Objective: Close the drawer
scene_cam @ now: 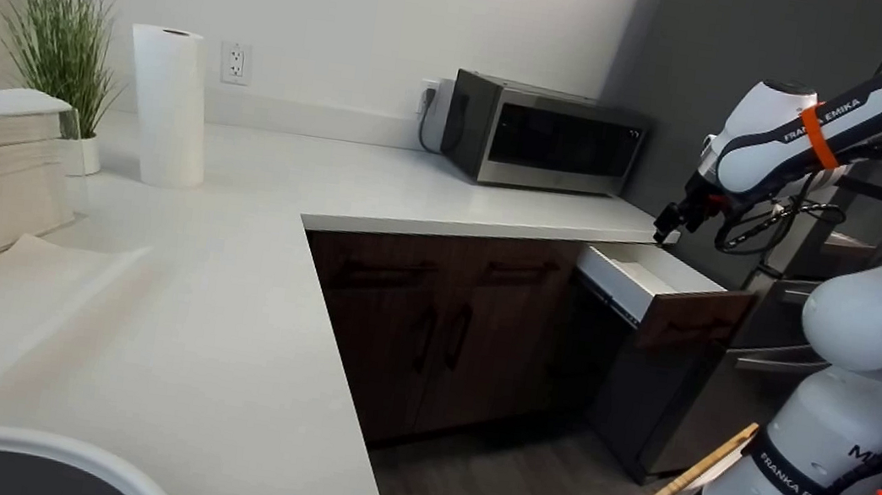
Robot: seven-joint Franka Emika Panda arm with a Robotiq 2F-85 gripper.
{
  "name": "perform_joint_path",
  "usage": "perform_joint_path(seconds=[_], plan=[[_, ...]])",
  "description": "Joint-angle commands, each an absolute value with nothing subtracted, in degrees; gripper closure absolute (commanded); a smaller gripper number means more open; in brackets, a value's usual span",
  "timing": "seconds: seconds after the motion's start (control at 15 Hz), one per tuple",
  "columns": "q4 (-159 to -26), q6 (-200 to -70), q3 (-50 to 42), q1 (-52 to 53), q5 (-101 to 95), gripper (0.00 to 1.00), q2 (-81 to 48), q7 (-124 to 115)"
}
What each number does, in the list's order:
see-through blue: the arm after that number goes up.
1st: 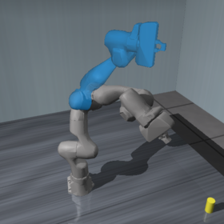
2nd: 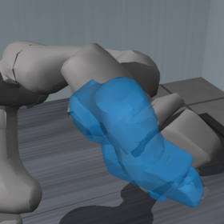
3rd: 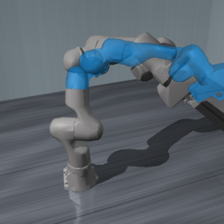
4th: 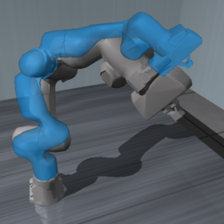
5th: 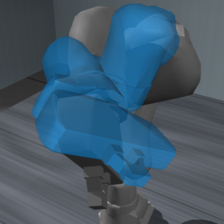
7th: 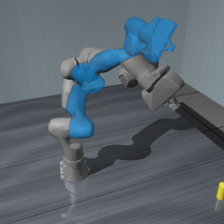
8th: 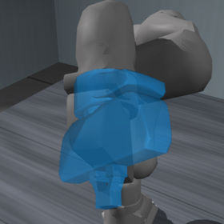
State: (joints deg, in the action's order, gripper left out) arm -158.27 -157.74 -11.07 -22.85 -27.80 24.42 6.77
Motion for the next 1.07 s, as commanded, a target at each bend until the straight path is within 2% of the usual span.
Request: perform_joint_path(seconds=[0.0,1.0], plan=[[-158.22,-157.58,-10.69,-23.14,-27.22,0.0,24.52,7.27],[-151.83,-182.36,-12.23,-37.68,-40.5,0.0,-4.21,5.13]])
